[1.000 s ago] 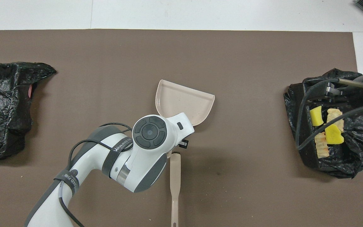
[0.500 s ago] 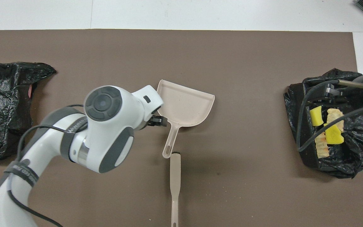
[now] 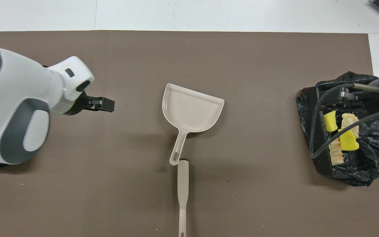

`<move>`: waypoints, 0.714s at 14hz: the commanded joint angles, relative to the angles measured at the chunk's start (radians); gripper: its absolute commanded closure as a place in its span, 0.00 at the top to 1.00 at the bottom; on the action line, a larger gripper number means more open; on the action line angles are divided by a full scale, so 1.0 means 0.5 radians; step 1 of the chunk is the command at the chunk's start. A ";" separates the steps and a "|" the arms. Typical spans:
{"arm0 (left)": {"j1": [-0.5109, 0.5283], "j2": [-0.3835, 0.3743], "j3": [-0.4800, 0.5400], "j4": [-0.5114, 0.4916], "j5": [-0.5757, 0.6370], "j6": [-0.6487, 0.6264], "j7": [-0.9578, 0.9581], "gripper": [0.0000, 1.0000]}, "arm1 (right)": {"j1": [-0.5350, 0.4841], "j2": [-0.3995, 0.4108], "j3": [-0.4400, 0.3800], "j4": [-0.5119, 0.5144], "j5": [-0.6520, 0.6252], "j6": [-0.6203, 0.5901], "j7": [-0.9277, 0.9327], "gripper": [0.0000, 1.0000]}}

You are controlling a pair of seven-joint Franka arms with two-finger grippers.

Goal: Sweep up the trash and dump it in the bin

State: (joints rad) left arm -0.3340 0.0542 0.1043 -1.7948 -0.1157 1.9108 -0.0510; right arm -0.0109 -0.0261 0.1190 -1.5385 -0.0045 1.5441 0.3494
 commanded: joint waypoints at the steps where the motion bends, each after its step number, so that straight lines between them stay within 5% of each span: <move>1: 0.213 0.011 -0.021 0.138 -0.011 -0.176 0.254 1.00 | -0.018 -0.003 -0.005 0.000 0.043 0.007 -0.067 1.00; 6: 0.444 0.005 -0.018 0.365 0.130 -0.584 0.486 1.00 | -0.018 0.000 -0.005 0.003 0.040 0.017 -0.061 1.00; 10: 0.490 -0.151 -0.021 0.359 0.158 -0.762 0.449 1.00 | -0.018 -0.003 -0.005 0.000 0.040 0.014 -0.061 1.00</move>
State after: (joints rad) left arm -0.1126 0.0235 0.1019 -1.6123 -0.0568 1.5774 0.1828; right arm -0.0109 -0.0261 0.1190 -1.5385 -0.0045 1.5453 0.3492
